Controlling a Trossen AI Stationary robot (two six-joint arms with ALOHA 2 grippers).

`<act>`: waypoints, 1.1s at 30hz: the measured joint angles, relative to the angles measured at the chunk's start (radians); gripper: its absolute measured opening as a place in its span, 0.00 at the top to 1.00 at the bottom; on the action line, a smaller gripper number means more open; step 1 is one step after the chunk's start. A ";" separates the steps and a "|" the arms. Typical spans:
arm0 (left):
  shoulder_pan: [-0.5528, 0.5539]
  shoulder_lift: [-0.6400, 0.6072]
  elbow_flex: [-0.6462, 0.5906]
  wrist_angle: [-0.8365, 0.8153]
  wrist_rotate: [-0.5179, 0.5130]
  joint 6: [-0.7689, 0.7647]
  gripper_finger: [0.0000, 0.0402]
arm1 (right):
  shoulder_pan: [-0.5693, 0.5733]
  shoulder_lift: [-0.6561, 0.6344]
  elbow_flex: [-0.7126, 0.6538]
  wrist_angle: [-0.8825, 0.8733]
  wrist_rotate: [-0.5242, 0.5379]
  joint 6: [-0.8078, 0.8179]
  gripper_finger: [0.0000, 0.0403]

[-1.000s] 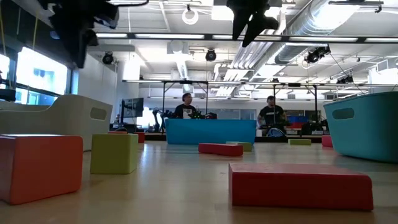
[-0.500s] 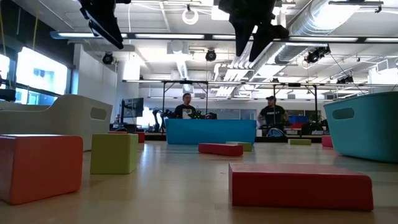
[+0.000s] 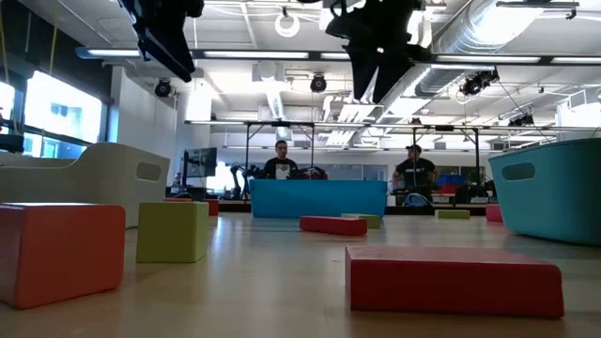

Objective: Sort & place blocks by color
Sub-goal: Put the red block into the blue bin

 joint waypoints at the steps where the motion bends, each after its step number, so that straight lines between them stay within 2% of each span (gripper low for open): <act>1: 0.013 0.000 0.000 0.007 0.000 0.000 0.47 | -0.014 0.000 0.000 -0.009 0.004 -0.019 0.54; 7: 0.084 0.000 0.000 0.037 0.001 0.000 0.41 | -0.119 0.000 0.000 -0.062 0.000 -0.165 0.54; 17: 0.154 0.000 0.000 0.037 0.002 0.000 0.42 | -0.300 0.000 -0.005 -0.220 -0.015 -0.275 0.54; 27: 0.201 0.000 0.000 0.037 0.003 0.000 0.42 | -0.449 -0.086 -0.274 -0.189 -0.062 -0.267 0.54; 33: 0.216 0.000 0.000 0.037 0.003 0.000 0.42 | -0.516 -0.161 -0.386 -0.086 -0.130 -0.239 0.54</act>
